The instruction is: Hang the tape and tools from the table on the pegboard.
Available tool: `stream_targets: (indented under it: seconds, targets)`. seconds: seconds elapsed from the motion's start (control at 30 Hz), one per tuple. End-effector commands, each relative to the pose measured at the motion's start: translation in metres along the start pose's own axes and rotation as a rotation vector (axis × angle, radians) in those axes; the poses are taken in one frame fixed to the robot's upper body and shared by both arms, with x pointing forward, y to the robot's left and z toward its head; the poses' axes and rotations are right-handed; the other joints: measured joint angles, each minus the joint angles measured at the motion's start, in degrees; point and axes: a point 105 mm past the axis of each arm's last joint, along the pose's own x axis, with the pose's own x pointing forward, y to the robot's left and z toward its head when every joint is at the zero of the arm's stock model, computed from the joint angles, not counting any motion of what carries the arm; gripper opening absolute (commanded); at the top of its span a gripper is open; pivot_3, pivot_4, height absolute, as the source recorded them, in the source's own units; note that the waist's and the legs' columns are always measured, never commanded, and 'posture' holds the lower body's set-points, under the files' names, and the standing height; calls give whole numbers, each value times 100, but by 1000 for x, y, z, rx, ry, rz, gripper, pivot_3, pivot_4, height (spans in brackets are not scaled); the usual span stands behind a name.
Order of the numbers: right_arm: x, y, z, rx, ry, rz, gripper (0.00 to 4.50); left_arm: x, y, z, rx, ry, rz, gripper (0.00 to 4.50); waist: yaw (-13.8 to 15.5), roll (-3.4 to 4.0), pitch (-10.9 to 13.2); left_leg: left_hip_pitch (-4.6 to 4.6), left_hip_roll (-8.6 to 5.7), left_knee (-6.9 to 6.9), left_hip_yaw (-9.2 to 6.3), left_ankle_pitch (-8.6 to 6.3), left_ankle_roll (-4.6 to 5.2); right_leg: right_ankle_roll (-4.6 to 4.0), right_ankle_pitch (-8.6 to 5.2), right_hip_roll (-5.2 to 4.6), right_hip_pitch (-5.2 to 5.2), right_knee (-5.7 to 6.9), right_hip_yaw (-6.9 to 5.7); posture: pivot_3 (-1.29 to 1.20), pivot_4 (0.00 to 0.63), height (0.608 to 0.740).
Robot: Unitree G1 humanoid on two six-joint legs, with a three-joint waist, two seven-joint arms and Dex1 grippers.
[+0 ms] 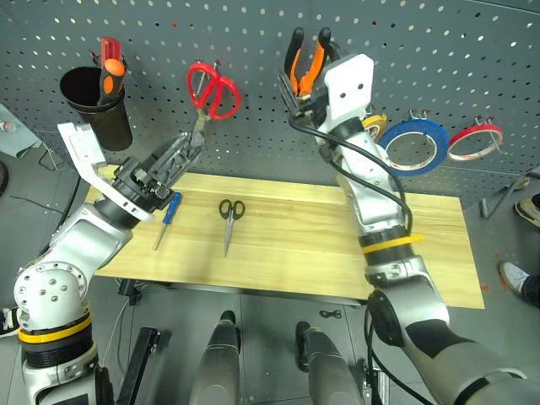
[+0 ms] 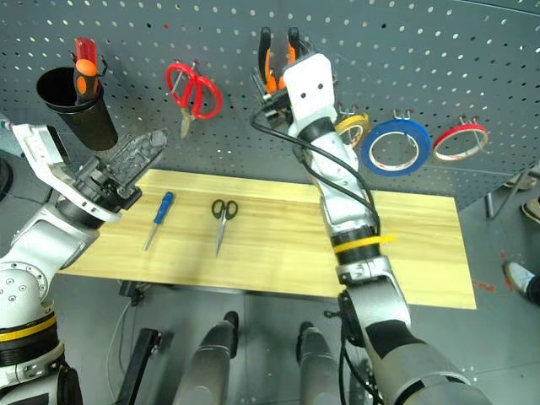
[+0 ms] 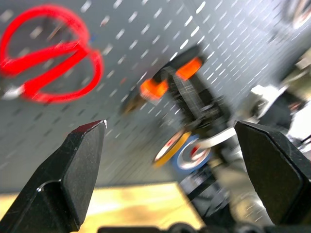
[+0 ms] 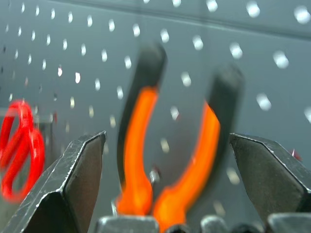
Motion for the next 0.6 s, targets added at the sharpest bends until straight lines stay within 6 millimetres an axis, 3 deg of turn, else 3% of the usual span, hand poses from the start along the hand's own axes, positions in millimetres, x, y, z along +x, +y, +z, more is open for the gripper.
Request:
stream_targets:
  seconds: [0.03, 0.17, 0.3, 0.6]
  targets:
    - [-22, 2, 18, 69, 10, 119, 4454, -12, 3, -19, 80, 102, 11, 4500, -2, 1, -1, 0, 0, 0, 0, 0, 0, 0, 0, 0, 0, 0, 0, 208, 286, 740]
    - [-46, 2, 18, 95, 79, 155, 4454, -25, 23, -42, 167, 217, 79, 4500, -34, 0, -21, 3, 0, 2, 1, 1, -1, -2, 1, 1, 0, 5, -1, 174, 246, 740]
    - [-66, 3, 17, 125, 146, 218, 4454, -22, 52, -64, 270, 307, 189, 4500, -65, 0, -120, 4, 0, 3, 2, 8, -11, -3, 2, 1, 1, -1, -2, 140, 238, 740]
    - [-141, 61, 4, 416, 356, 702, 4454, 10, 108, -127, 446, 478, 477, 4500, -152, -9, -243, -2, 1, 22, 3, 13, -4, 7, 5, -3, 20, -16, -11, 60, 241, 740]
